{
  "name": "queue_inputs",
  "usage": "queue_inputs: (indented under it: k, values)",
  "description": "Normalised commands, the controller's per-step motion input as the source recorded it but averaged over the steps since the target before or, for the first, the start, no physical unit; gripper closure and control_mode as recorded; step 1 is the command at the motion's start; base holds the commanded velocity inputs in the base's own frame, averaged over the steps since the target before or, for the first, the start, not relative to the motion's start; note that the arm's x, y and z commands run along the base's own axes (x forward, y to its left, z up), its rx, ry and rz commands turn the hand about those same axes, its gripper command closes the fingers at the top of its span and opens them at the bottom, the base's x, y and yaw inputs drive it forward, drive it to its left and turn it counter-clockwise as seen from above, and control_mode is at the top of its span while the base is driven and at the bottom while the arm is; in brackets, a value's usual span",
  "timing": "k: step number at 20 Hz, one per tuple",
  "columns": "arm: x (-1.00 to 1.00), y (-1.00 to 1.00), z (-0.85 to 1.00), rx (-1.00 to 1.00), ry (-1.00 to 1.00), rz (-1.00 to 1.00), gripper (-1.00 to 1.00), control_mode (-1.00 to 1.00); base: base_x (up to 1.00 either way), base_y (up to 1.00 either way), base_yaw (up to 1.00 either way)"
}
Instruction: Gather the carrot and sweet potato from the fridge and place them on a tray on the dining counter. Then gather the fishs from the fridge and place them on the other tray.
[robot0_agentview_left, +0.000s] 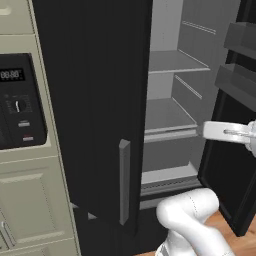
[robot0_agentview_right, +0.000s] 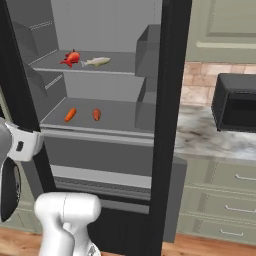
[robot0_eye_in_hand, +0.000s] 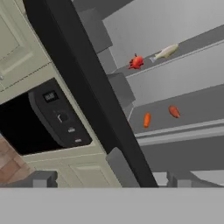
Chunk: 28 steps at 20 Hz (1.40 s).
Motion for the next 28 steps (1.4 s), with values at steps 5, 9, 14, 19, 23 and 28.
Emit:
queue_inputs:
  k: [5, 9, 14, 19, 23, 28]
  values:
    - [0.19, -0.11, -0.07, 0.11, 0.00, -0.01, -1.00, -1.00, 0.00, 0.00, 0.00]
    - [0.23, -0.05, -0.18, 0.10, 0.00, 0.00, -1.00, -1.00, 0.00, 0.00, 0.00]
    - [0.26, 0.00, -0.23, 0.09, 0.00, 0.00, -1.00, -1.00, 0.00, 0.00, 0.00]
    - [0.24, 0.00, -0.13, 0.05, 0.02, -0.01, -1.00, -1.00, 0.00, 0.00, 0.00]
    - [0.26, 0.07, -0.21, 0.01, 0.00, -0.07, -1.00, -1.00, 0.00, 0.00, 0.00]
    - [0.35, 0.06, -0.17, 0.02, 0.01, -0.08, -1.00, -1.00, 0.00, 0.00, 0.00]
